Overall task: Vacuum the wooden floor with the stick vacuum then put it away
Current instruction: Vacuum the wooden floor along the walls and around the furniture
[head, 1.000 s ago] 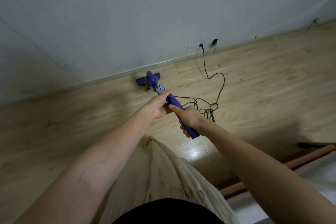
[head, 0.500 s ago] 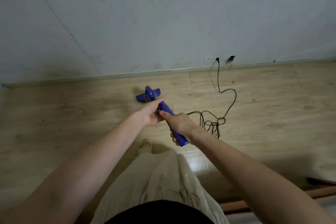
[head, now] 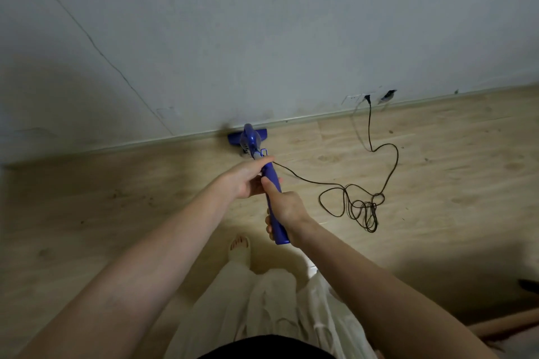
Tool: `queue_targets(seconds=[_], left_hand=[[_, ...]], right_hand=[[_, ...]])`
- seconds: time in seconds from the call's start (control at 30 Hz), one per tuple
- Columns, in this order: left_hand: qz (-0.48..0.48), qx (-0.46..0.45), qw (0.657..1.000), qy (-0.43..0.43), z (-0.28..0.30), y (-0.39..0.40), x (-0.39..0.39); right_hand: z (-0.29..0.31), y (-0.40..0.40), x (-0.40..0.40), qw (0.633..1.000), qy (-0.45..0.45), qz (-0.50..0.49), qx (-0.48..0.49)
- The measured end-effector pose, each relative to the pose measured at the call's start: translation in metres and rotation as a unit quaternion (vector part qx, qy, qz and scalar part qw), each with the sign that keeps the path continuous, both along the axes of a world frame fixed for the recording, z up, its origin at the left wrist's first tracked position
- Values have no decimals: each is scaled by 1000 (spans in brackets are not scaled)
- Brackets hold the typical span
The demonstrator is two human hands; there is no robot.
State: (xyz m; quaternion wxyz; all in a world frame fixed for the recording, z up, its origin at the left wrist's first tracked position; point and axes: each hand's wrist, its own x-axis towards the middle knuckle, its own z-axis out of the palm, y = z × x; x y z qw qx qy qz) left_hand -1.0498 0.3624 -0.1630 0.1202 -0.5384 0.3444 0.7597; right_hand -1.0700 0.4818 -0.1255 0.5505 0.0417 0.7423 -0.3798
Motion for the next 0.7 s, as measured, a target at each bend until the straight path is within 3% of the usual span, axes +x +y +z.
queue_targets(seconds=[0.27,0.7], left_hand=[[-9,29,999,19,3,-46,0],[30,34,999,28,-21,57,35]], right_hand=[[17,-45,0,1000,13,-9,4],[-6,57,28,998,21,45,33]])
